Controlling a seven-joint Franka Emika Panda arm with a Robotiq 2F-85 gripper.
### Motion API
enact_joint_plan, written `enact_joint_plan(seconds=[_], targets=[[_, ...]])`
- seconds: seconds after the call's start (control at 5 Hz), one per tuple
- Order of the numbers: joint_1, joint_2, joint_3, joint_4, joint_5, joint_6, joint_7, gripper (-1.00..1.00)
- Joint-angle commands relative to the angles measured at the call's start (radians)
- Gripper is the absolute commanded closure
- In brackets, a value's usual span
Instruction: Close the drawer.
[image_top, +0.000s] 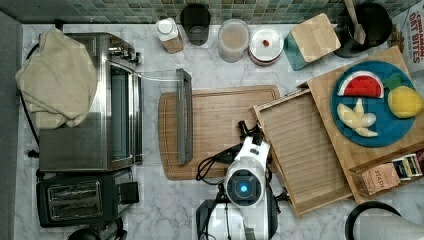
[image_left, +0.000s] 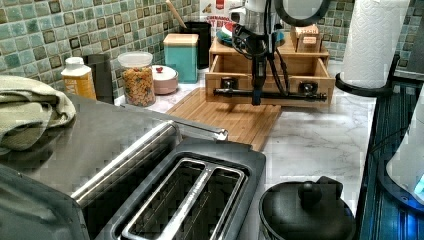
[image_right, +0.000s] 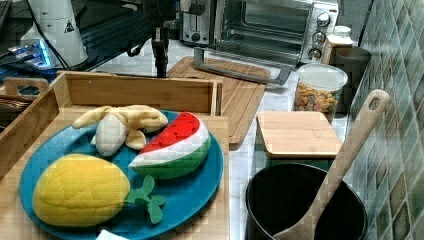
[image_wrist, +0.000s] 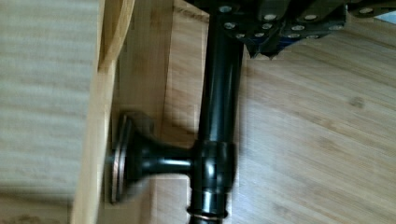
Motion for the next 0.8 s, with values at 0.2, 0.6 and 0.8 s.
enact_joint_plan(seconds=[0.2,0.6,0.8], targets=[[-0.220,0.247,-0.237,0.394,0.046,-0.030,-0.345,1.00],[-0.219,0.272,-0.285,0.459,0.093,-0.067,-0.400,1.00],[-0.210,0.273,-0.294,0.459,0.096,-0.066,-0.402,1.00]])
